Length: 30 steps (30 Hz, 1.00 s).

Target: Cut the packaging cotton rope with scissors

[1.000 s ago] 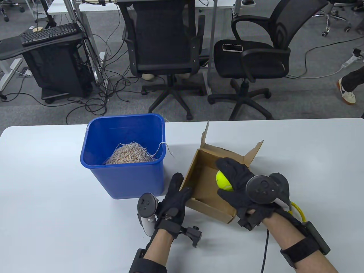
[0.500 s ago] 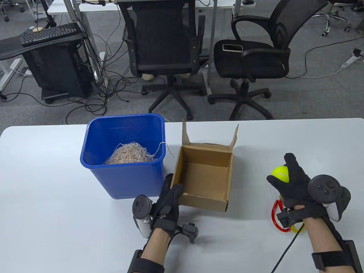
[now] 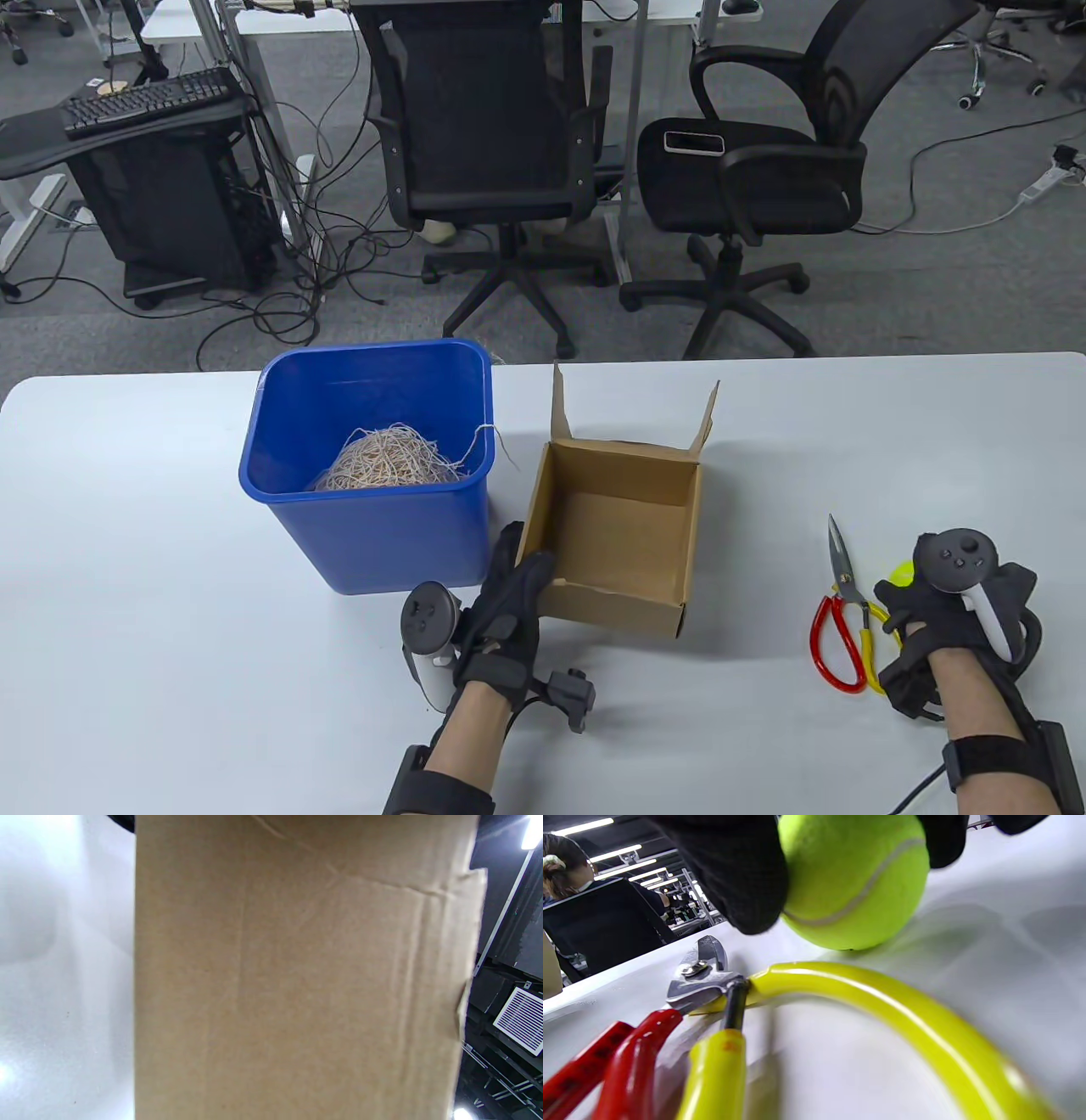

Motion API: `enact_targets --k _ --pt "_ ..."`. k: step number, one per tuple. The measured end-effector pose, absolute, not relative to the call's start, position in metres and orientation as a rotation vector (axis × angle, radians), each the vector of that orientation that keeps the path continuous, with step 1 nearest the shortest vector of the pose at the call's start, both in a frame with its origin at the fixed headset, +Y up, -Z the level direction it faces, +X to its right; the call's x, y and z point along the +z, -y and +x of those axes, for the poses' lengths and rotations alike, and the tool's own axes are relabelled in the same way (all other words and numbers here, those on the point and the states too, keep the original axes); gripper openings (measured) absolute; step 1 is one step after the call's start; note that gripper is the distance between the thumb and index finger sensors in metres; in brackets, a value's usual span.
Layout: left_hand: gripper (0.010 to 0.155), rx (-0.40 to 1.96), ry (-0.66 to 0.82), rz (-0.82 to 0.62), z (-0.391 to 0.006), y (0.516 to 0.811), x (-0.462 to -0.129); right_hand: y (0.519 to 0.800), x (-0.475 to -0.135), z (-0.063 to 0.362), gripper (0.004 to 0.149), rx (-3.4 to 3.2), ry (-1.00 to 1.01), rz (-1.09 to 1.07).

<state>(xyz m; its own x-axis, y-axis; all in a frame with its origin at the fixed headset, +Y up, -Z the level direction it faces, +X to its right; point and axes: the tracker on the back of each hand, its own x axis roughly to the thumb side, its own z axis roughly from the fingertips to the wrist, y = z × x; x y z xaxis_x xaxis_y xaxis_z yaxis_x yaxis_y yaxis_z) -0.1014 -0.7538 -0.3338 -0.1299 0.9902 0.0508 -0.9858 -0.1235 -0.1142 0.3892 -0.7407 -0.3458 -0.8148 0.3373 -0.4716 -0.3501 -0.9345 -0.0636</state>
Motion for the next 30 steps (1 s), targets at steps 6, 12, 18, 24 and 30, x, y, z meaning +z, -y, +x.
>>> enact_targets --k 6,12,18,24,30 --pt "0.087 1.683 0.142 -0.041 -0.103 0.754 -0.335 0.703 -0.337 0.345 0.085 2.630 0.343 -0.215" --pt "0.087 1.667 0.168 -0.021 -0.106 0.753 -0.334 0.683 -0.327 0.288 0.089 2.190 0.398 0.252" --pt "0.086 1.659 0.184 -0.016 -0.106 0.752 -0.334 0.686 -0.321 0.269 0.090 2.275 0.394 0.389" --pt "0.086 1.649 0.194 -0.024 -0.103 0.754 -0.334 0.690 -0.321 0.268 0.089 2.266 0.368 0.402" --pt "0.086 1.643 0.202 -0.027 -0.101 0.755 -0.334 0.690 -0.319 0.270 0.089 2.268 0.356 0.402"
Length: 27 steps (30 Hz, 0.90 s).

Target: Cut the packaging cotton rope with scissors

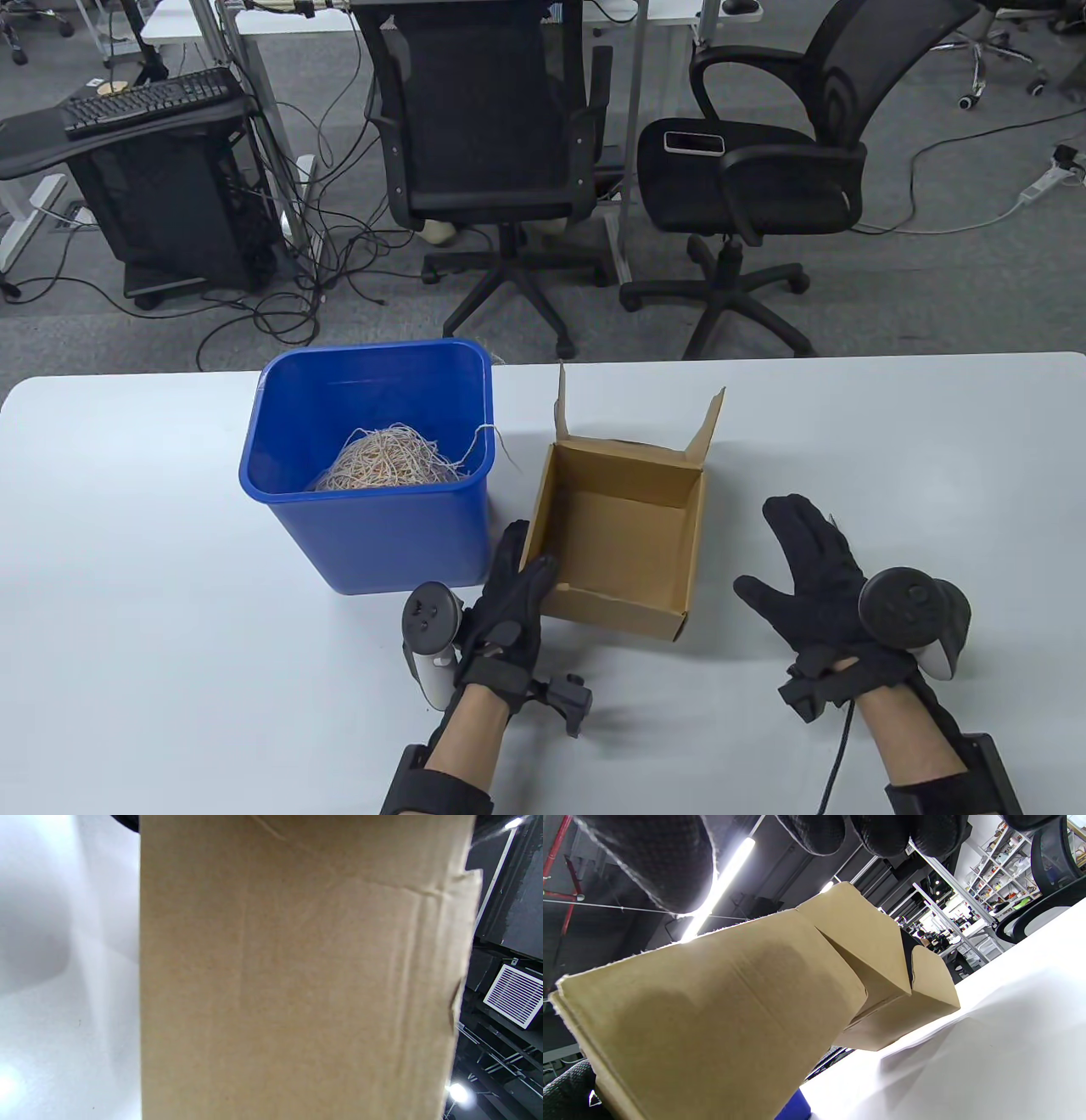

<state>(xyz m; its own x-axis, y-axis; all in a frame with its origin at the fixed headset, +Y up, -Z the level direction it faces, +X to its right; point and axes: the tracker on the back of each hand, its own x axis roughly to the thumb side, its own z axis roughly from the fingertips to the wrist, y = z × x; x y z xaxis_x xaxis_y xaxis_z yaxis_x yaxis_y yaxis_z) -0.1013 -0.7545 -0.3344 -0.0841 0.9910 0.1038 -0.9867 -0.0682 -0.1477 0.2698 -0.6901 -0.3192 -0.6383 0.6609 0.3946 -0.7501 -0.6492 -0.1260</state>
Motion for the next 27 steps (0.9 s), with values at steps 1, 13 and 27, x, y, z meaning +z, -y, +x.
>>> enact_targets --k 1,13,27 --pt "0.086 1.644 0.203 -0.026 -0.101 0.755 -0.335 0.690 -0.319 0.270 0.089 2.269 0.351 0.403" --pt "0.085 1.607 0.266 0.011 -0.094 0.728 -0.330 0.694 -0.319 0.271 0.089 2.274 0.321 0.387" --pt "0.084 1.721 0.419 0.231 -0.113 0.601 -0.322 0.706 -0.319 0.280 0.088 2.282 0.270 0.332"
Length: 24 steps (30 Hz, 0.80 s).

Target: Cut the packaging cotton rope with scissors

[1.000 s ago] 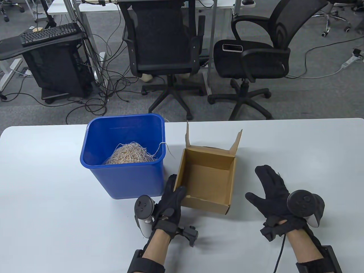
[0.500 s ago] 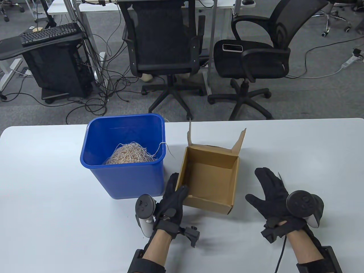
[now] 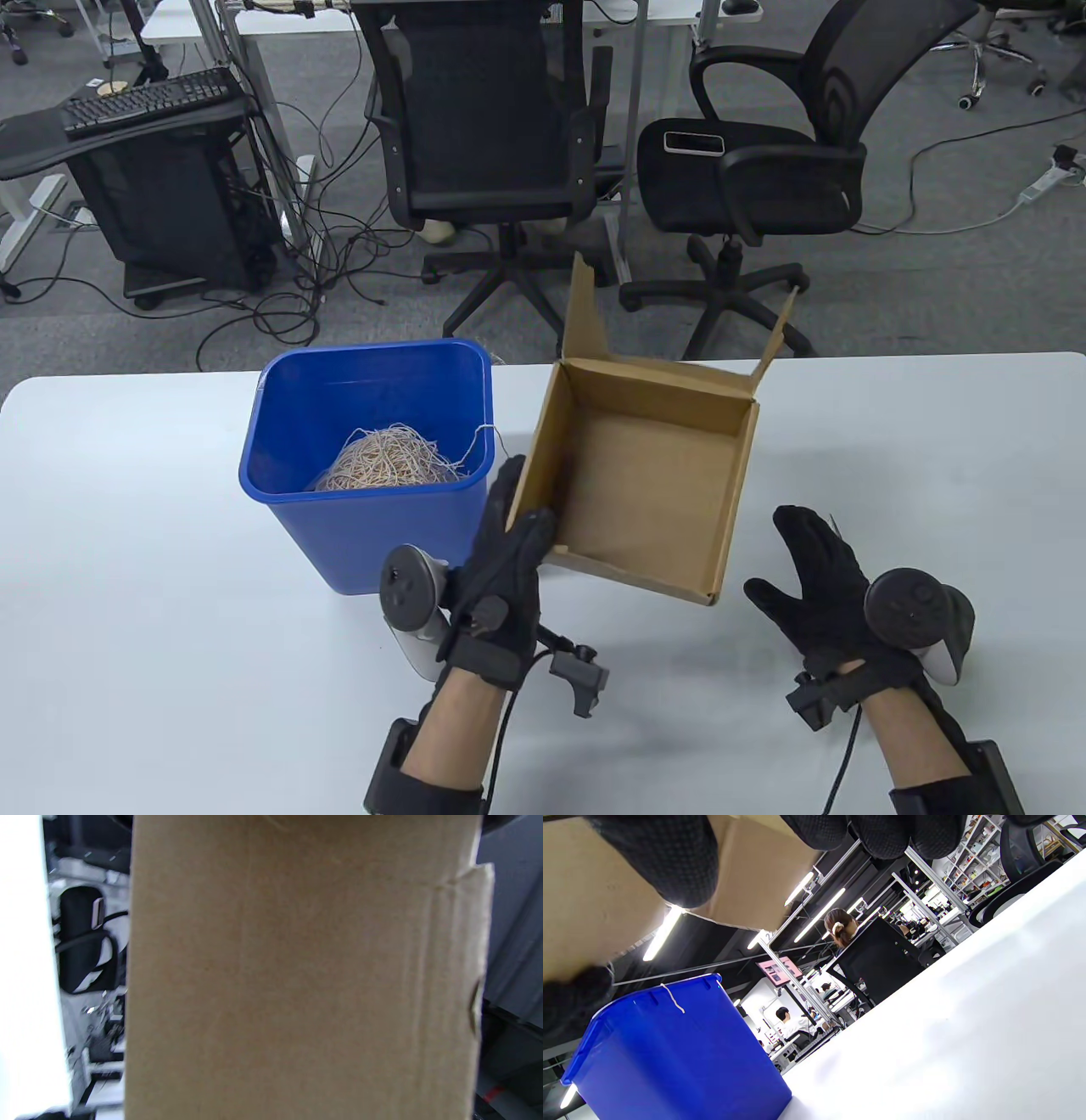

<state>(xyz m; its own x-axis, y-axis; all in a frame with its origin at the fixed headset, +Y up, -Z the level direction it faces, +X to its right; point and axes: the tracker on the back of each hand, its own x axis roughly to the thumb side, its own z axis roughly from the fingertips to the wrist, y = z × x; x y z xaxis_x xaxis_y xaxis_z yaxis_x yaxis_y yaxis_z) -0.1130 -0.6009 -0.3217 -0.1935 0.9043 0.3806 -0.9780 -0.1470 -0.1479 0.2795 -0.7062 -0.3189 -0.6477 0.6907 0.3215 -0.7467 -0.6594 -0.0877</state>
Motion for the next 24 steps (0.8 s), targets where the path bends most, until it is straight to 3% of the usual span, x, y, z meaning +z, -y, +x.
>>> enact_targets --k 3,7,13,20,24 --pt "0.084 1.649 0.373 0.342 -0.147 0.574 -0.332 0.708 -0.319 0.279 0.088 2.291 0.256 0.333" --pt "0.082 1.494 0.193 0.511 -0.215 0.551 -0.345 0.708 -0.319 0.279 0.088 2.292 0.251 0.328" --pt "0.082 1.260 -0.062 0.544 -0.277 0.554 -0.354 0.708 -0.319 0.280 0.088 2.286 0.248 0.320" --pt "0.080 1.105 -0.157 0.463 -0.284 0.562 -0.360 0.709 -0.318 0.282 0.088 2.292 0.232 0.310" --pt "0.066 1.025 -0.156 0.559 -0.273 0.560 -0.358 0.710 -0.318 0.283 0.088 2.282 0.220 0.304"
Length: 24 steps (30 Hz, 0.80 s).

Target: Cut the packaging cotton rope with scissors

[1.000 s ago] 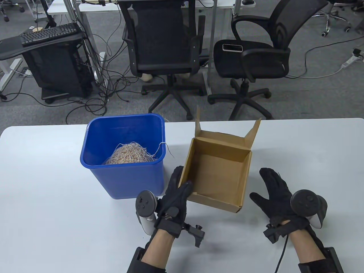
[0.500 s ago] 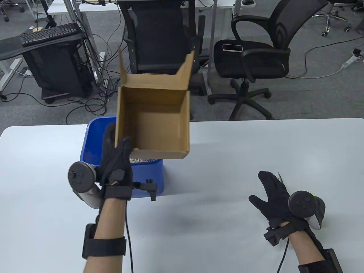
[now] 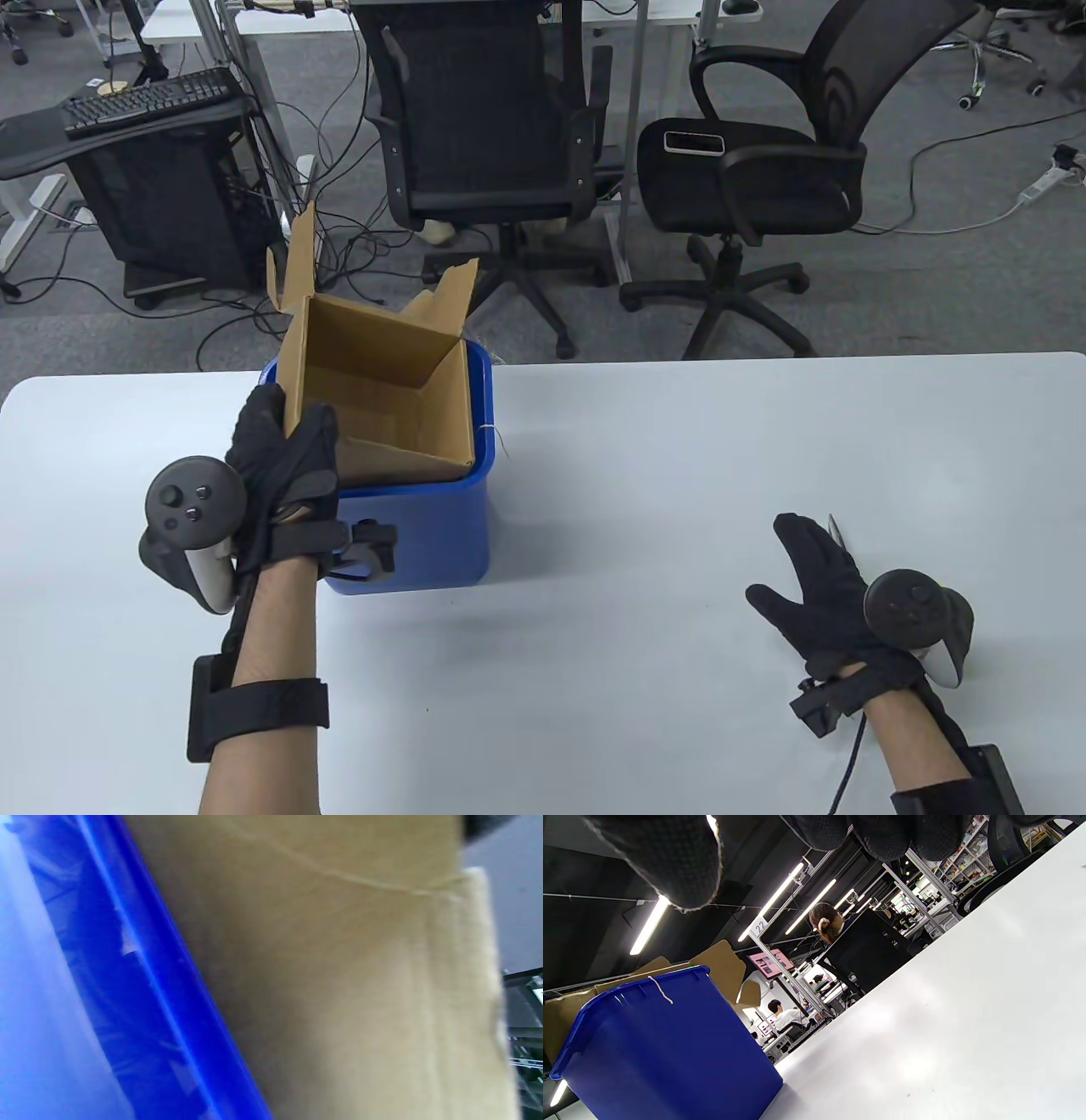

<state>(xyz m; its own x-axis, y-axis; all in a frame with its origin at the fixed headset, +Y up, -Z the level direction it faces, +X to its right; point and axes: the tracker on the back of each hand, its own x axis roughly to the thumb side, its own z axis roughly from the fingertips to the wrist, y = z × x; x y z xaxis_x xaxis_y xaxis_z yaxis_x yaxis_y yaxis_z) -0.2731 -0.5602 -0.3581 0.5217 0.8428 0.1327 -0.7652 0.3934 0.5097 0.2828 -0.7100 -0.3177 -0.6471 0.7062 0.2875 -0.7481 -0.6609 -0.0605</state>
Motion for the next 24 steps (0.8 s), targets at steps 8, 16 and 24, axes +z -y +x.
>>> enact_targets --k 8,16,24 --pt "0.064 1.035 0.025 0.615 -0.240 0.556 -0.345 0.709 -0.318 0.283 0.088 2.280 0.226 0.314" --pt "0.070 1.234 0.730 0.243 -0.106 0.587 -0.321 0.705 -0.314 0.275 0.088 2.287 0.241 0.366" --pt "0.071 1.333 0.677 -0.073 -0.062 0.698 -0.336 0.699 -0.309 0.272 0.088 2.263 0.283 0.411"
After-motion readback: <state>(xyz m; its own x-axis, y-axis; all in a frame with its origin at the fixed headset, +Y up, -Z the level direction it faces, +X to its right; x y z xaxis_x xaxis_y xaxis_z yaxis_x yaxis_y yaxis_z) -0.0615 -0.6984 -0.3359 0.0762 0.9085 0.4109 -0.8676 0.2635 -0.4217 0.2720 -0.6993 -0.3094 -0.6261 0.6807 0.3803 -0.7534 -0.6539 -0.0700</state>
